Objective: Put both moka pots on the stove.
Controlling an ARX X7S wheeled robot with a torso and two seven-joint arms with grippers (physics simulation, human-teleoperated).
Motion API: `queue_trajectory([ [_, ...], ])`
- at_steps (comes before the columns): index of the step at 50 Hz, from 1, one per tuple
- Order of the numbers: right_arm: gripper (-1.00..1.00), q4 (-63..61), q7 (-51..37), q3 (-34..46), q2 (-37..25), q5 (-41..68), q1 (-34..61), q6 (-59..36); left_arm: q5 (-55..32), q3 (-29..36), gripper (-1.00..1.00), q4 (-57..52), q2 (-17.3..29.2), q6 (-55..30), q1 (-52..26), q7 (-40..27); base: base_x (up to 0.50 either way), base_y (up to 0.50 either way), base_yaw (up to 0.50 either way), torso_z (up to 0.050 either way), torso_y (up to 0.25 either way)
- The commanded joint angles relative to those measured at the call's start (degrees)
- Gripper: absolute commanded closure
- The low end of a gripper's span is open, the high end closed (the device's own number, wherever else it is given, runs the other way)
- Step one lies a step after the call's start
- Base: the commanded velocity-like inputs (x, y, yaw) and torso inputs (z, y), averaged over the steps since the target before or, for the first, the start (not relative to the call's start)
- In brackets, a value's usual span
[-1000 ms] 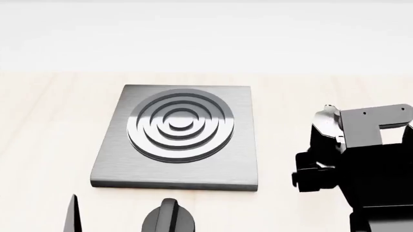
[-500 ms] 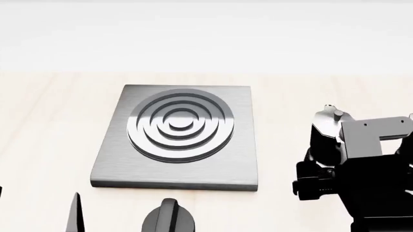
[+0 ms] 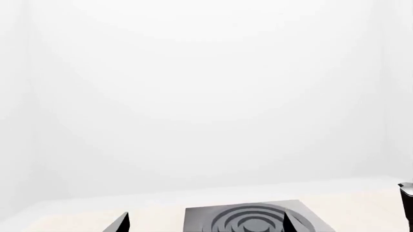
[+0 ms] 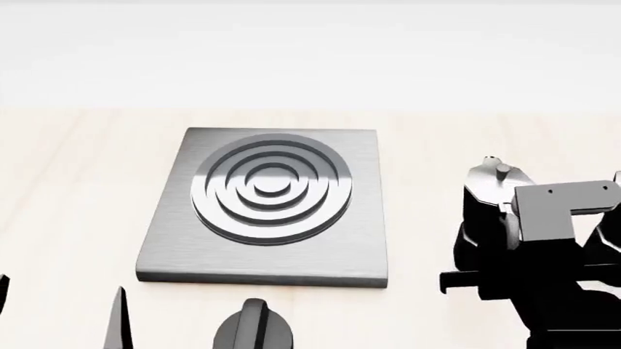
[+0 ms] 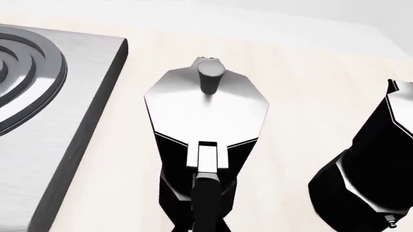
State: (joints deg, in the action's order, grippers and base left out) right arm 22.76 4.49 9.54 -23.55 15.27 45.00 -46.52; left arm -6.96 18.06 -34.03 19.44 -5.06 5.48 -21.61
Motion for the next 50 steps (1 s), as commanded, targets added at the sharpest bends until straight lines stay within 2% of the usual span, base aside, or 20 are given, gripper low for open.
queue_trajectory([
  [1, 1.0, -1.1, -0.1, 0.0, -0.1, -0.7, -0.7, -0.3, 0.0, 0.4, -1.0, 0.3, 0.1, -0.2, -0.4, -0.1, 0.0, 0.0, 0.0, 0.0, 0.0],
  [9, 1.0, -3.0, -1.7, -1.7, 0.4, -0.4, -0.2, 1.1, 0.1, 0.8, -1.0, 0.6, 0.1, -0.2, -0.5, -0.2, 0.0, 0.0, 0.0, 0.0, 0.0],
  [26, 1.0, -17.6, -3.5, -3.2, 0.8, 1.9, -0.3, -2.0, 0.0, 1.5, -1.0, 2.8, -0.5, 0.2, -2.1, -0.2, 0.0, 0.0, 0.0, 0.0, 0.0],
  [39, 1.0, -17.7, -1.4, -0.5, 3.7, 2.7, 2.6, 0.3, -0.7, 0.8, -1.0, 1.9, 0.5, -0.2, -1.5, -0.4, 0.0, 0.0, 0.0, 0.0, 0.002],
  [50, 1.0, -14.5, -1.5, 1.9, 9.0, 2.6, 8.2, 2.4, -0.8, -0.1, -1.0, -0.1, 1.6, 0.8, 1.4, -1.4, 0.0, 0.0, 0.0, 0.0, 0.001],
])
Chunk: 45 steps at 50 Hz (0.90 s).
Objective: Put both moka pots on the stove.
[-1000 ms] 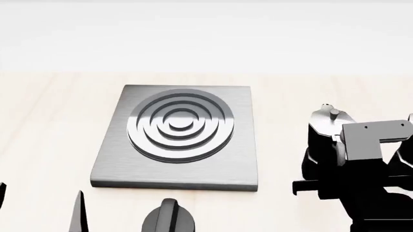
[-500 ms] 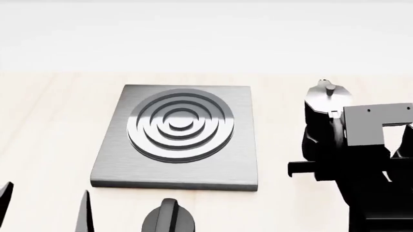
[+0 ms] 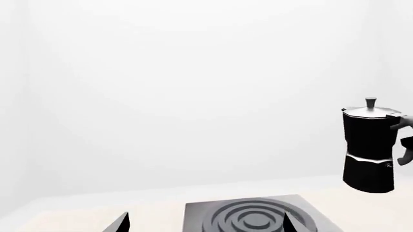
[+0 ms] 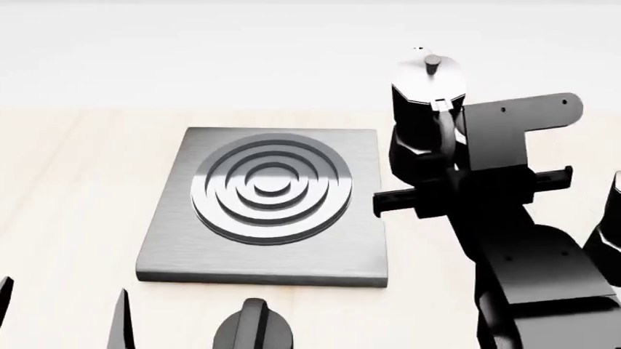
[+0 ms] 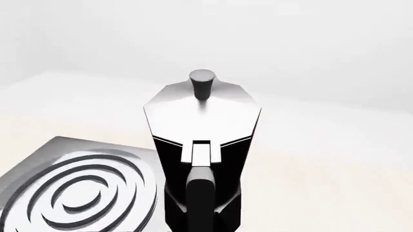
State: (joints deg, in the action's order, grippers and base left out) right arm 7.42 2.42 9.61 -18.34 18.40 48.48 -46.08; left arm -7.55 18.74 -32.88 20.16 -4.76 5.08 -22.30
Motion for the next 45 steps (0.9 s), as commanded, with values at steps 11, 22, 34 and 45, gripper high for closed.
queue_trajectory([
  [11, 1.0, 6.5, 1.5, 4.0, 7.9, -1.3, 7.0, 8.6, -0.4, -0.5, -1.0, -0.7, 0.9, 0.8, 1.6, -0.7, 0.0, 0.0, 0.0, 0.0, 0.001],
  [22, 1.0, 14.3, 1.2, 7.0, 12.8, -2.7, 11.1, 12.3, -1.1, -1.2, -1.0, -2.1, 1.8, 0.8, 2.7, -1.0, 0.0, 0.0, 0.0, 0.0, 0.001],
  [34, 1.0, 32.3, 1.3, 10.9, 18.1, -2.8, 17.0, 21.7, -1.1, -1.5, -1.0, -2.5, 2.3, 2.3, 4.4, -1.3, 0.0, 0.0, 0.0, 0.0, 0.001],
  [45, 1.0, 43.9, -2.8, 24.2, 18.3, 10.5, 21.1, 31.6, -1.1, -1.0, -1.0, -1.4, 2.1, 2.3, 3.5, -1.2, 0.0, 0.0, 0.0, 0.0, 0.001],
])
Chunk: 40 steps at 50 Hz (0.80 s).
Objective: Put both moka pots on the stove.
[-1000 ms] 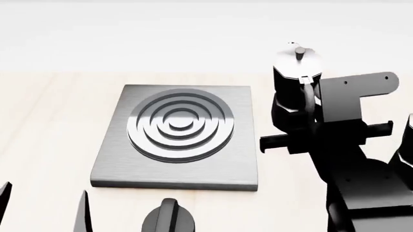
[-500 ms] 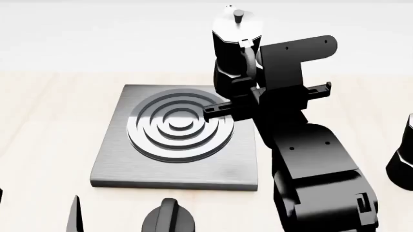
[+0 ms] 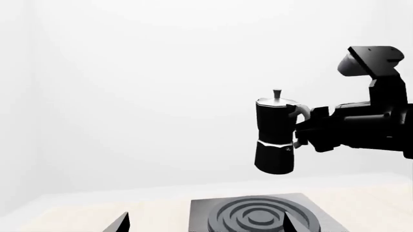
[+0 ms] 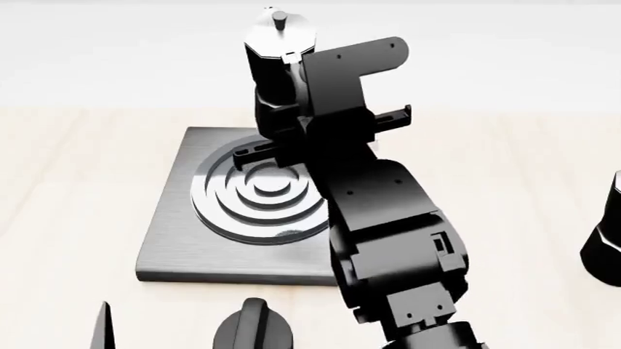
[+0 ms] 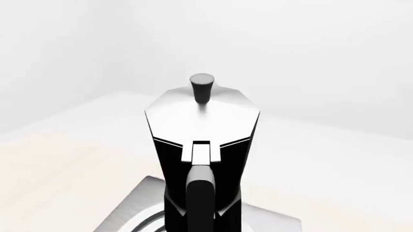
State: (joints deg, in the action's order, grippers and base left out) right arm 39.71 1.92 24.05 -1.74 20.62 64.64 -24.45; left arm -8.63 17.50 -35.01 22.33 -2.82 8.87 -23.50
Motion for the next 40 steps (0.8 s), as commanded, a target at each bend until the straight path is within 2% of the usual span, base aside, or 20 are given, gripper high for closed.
queue_trajectory([
  [1, 1.0, 14.1, -2.9, 12.5, 1.7, 11.0, 5.7, 12.2, 0.1, 0.3, -1.0, 0.6, 0.0, 0.5, -0.2, -0.1, 0.0, 0.0, 0.0, 0.0, 0.0],
  [5, 1.0, 19.3, -4.1, 22.7, 1.7, 21.4, 7.4, 17.6, 0.0, 0.2, -1.0, 0.2, 0.2, 0.4, 0.1, -0.2, 0.0, 0.0, 0.0, 0.0, 0.003],
  [9, 1.0, 20.2, -4.8, 27.7, 1.6, 26.7, 7.9, 19.9, -0.1, 0.3, -1.0, 0.4, 0.3, 0.5, 0.1, -0.2, 0.0, 0.0, 0.0, 0.0, 0.0],
  [26, 1.0, 19.0, -6.3, 36.3, 1.6, 35.4, 7.1, 24.0, 0.9, 1.4, -1.0, -0.4, 0.5, 0.1, 0.0, -0.2, 0.0, 0.0, 0.0, 0.0, 0.001],
  [40, 1.0, 19.0, -6.5, 39.6, 1.5, 37.5, 7.0, 25.3, 1.0, 1.6, -1.0, -0.6, 0.7, 0.7, 0.6, -0.6, 0.0, 0.0, 0.0, 0.0, 0.001],
])
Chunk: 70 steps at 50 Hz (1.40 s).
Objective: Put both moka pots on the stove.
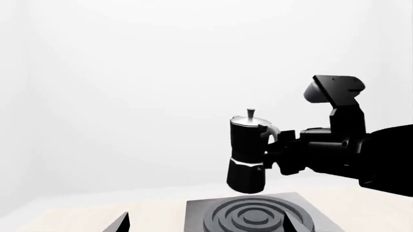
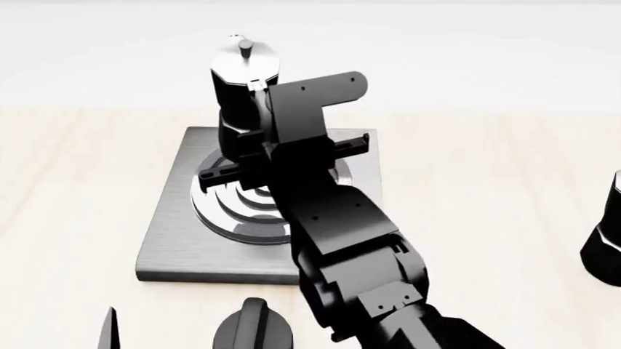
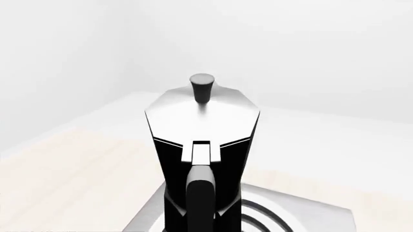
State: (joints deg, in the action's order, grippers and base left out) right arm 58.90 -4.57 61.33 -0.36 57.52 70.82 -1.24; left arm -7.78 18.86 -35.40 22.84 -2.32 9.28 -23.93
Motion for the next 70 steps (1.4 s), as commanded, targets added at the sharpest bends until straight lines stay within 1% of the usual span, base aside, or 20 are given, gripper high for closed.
queue_trajectory([
  [1, 1.0, 0.4, 0.0, 3.0, 0.3, 1.1, 0.8, 2.5, 0.2, 0.2, -1.0, -0.1, 0.1, 0.2, 0.2, -0.3, 0.0, 0.0, 0.0, 0.0, 0.0],
  [12, 1.0, 0.8, -0.4, 7.2, 0.2, 4.9, 1.3, 3.9, 0.1, 0.4, -1.0, 0.2, 0.2, 0.1, -0.2, -0.3, 0.0, 0.0, 0.0, 0.0, -0.035],
  [30, 1.0, 1.4, -0.7, 12.5, 0.3, 9.6, 1.5, 6.0, 0.0, 0.5, -1.0, 0.1, 0.5, 0.4, -0.1, -0.6, 0.0, 0.0, 0.0, 0.0, -0.166],
  [43, 1.0, 3.1, -0.5, 18.6, 0.3, 14.5, 1.9, 7.3, -0.9, 0.3, -1.0, 0.3, 0.5, 0.6, -0.7, -0.5, 0.0, 0.0, 0.0, 0.0, 0.0],
  [44, -1.0, 3.1, -0.4, 18.7, 0.3, 14.8, 2.0, 7.0, -0.9, 0.3, -1.0, 0.2, 0.6, 0.6, -0.6, -0.6, 0.0, 0.0, 0.0, 0.0, 0.0],
  [48, -1.0, -1.1, -2.5, 19.5, -1.7, 14.3, 2.2, 6.3, -0.7, 0.5, -1.0, 0.0, 0.6, 0.8, -0.3, -0.7, 0.0, 0.0, 0.0, 0.0, 0.0],
  [49, -1.0, -3.7, -3.8, 20.7, -3.0, 13.0, 2.2, 6.1, -0.7, 0.4, -1.0, 0.0, 0.7, 0.8, -0.2, -0.8, 0.0, 0.0, 0.0, 0.0, 0.0],
  [51, -1.0, -13.5, -7.6, 21.5, -8.4, 12.4, 1.7, 5.8, -0.7, 0.5, -1.0, 0.2, 0.6, 1.0, -0.1, -0.9, 0.0, 0.0, 0.0, 0.0, 0.0],
  [54, -1.0, -20.7, -10.6, 22.1, -12.2, 11.6, 1.5, 5.7, -0.3, 0.9, -1.0, 0.5, 0.5, 1.3, -0.1, -0.9, 0.0, 0.0, 0.0, 0.0, 0.0],
  [55, -1.0, -26.1, -11.8, 23.0, -15.2, 11.0, 1.1, 5.3, 0.1, 1.0, -1.0, 0.3, 0.4, 1.5, 0.1, -1.0, 0.0, 0.0, 0.0, 0.0, 0.0],
  [57, -1.0, -31.4, -14.6, 23.8, -18.1, 9.4, 1.0, 5.8, 0.1, 1.0, -1.0, 0.1, 0.4, 1.6, 0.4, -1.2, 0.0, 0.0, 0.0, 0.0, 0.0],
  [58, -1.0, -38.2, -17.2, 24.0, -22.0, 9.4, 0.9, 5.5, 0.2, 1.0, -1.0, 0.2, 0.3, 1.6, 0.5, -1.4, 0.0, 0.0, 0.0, 0.0, 0.0],
  [62, -1.0, -50.2, -22.9, 24.2, -29.4, 8.0, 0.9, 5.9, 0.7, 1.3, -1.0, 0.7, 0.1, 2.2, 0.8, -1.7, 0.0, 0.0, 0.0, 0.0, 0.0],
  [63, -1.0, -51.9, -24.5, 24.5, -30.5, 6.6, 1.0, 6.1, 0.9, 1.4, -1.0, 0.5, 0.2, 2.3, 1.0, -1.7, 0.0, 0.0, 0.0, 0.0, 0.0],
  [64, -1.0, -56.6, -27.2, 24.4, -33.1, 4.9, 0.6, 7.2, 1.1, 1.6, -1.0, 0.1, 0.3, 2.1, 1.2, -1.7, 0.0, 0.0, 0.0, 0.0, 0.0],
  [67, -1.0, -63.6, -31.0, 25.3, -37.3, 1.9, 0.7, 7.1, 1.3, 1.8, -1.0, -0.2, 0.3, 1.8, 1.1, -1.8, 0.0, 0.0, 0.0, 0.0, 0.0],
  [70, -1.0, -66.9, -33.8, 25.3, -39.4, 0.1, 0.9, 7.0, 1.2, 1.8, -1.0, -0.3, 0.3, 1.6, 1.0, -1.9, 0.0, 0.0, 0.0, 0.0, 0.0],
])
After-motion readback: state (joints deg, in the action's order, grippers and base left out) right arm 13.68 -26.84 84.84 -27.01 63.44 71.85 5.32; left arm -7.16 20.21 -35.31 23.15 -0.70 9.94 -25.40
